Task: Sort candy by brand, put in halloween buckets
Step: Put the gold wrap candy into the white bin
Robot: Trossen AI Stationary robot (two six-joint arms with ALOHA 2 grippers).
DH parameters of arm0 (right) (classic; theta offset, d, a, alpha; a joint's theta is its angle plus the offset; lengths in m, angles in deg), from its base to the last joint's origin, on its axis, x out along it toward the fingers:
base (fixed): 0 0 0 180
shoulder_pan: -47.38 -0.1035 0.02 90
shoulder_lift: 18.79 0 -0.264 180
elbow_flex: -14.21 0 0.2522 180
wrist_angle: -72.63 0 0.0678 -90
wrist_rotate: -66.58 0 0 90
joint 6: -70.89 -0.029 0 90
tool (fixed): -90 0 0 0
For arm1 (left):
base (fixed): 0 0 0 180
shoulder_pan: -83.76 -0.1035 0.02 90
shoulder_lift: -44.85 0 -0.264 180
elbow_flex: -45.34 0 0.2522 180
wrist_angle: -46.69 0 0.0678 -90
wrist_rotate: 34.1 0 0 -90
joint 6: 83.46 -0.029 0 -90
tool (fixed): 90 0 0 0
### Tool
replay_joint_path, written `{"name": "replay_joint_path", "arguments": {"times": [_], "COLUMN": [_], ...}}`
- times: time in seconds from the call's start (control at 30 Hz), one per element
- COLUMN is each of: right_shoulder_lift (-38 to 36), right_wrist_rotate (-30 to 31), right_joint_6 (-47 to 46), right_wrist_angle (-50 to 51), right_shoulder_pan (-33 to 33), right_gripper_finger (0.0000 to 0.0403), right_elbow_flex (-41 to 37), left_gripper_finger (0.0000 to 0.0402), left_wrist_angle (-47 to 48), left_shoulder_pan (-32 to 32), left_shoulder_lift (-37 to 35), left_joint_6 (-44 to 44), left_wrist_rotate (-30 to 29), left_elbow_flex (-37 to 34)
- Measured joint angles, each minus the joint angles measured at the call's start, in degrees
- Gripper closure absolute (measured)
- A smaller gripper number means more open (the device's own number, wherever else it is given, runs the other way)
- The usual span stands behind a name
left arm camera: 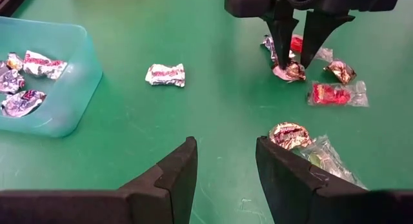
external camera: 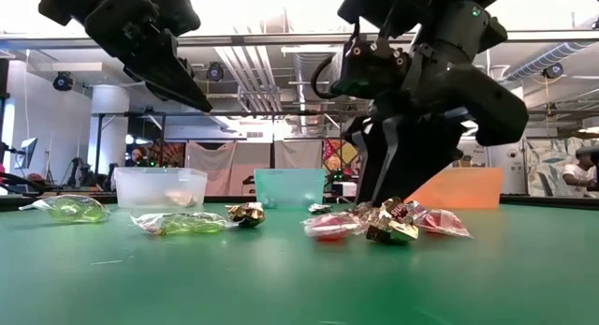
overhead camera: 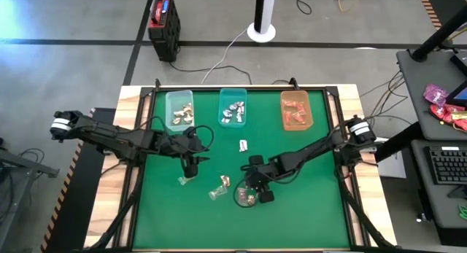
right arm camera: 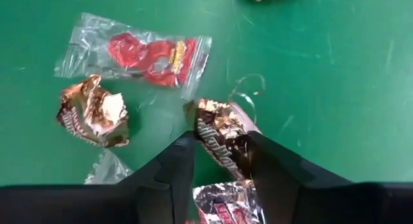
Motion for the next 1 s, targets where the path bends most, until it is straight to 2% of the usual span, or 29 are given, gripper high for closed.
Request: {"name": "replay_joint_path", "arguments": {"times": [0.5, 0.77, 0.93, 1.0], "right_shoulder_lift": [-0.04, -0.08, -0.77, -1.29], "right_wrist_rotate": [-0.69, -0.56, -0.5, -0.44], "right_joint_6": [0.49, 0.46, 0.43, 1.16], "right_wrist_angle": [0.04, -1.9, -8.01, -10.56], "right_shoulder_pan": [0.79, 4.35, 6.73, 7.68], "right_gripper_finger": [0.0369, 0.0374, 0.0374, 0.0374], "right_elbow_flex": [1.04, 2.8, 2.8, 2.8], "left_gripper_finger": [0.026, 0.026, 0.026, 0.026], "left_wrist_angle": [-3.25, -6.51, -6.37, -5.63], "left_shoulder_pan": [0.49, 3.18, 3.63, 3.63], "left_shoulder_lift": [0.02, 0.02, 0.02, -0.21], "left_joint_6": [-1.22, -4.61, -4.92, -5.19], "left_wrist_rotate": [0.02, 0.01, -0.27, -2.44], "left_elbow_flex": [-0.4, -0.4, -0.4, -0.4]}}
